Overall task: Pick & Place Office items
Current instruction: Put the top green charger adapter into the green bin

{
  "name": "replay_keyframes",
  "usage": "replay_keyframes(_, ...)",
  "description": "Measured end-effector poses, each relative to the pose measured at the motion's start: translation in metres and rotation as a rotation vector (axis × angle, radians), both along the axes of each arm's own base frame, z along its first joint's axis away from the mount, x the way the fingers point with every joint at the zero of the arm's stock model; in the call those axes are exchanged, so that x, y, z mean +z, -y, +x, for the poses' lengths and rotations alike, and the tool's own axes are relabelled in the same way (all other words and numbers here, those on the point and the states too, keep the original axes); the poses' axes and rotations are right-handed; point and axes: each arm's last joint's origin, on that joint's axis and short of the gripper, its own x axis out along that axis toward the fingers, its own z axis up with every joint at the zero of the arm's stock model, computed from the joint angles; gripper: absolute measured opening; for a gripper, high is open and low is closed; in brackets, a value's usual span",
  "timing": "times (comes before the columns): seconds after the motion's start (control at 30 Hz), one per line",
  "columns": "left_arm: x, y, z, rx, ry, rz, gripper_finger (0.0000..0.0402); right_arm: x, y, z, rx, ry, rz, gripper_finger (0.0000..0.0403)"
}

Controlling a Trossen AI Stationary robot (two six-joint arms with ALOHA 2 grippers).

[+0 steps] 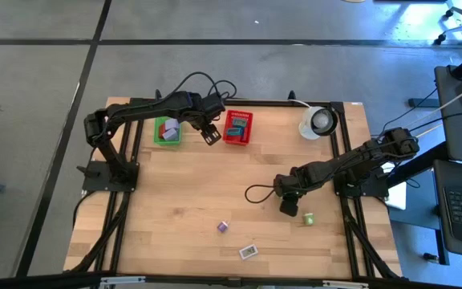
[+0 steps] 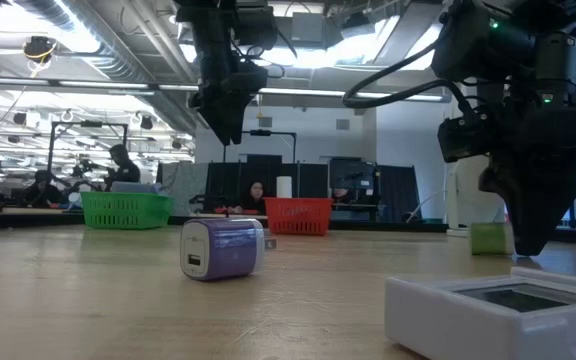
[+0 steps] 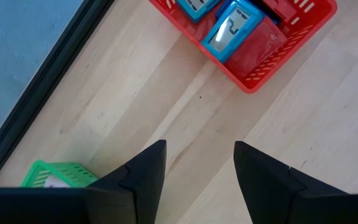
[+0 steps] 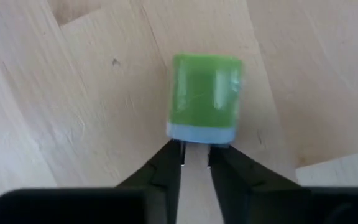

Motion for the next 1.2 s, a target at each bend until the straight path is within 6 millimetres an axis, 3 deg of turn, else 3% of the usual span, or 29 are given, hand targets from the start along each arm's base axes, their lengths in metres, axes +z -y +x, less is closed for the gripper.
replay_keyframes(0.3,0.0,0.0,0.0,-0.032,-0.011,0.008,0.0184,0.001,0.0,0.002,-0.084,0.004,0.028,0.0212)
replay_keyframes(0.53,0.0,-0.001,0.0,-0.063,-0.021,0.017,0.0184,0.009,0.003,0.009,-0.125,0.051,-0.001,0.0275)
replay_keyframes(0.77,0.0,-0.001,0.0,-0.079,-0.028,0.023,0.0184,0.008,0.007,0.011,-0.123,0.079,-0.081,0.0292)
replay_keyframes(1.2,0.0,-0.001,0.0,-0.078,-0.028,0.023,0.0184,-0.002,0.006,0.017,-0.057,0.08,-0.108,0.0273)
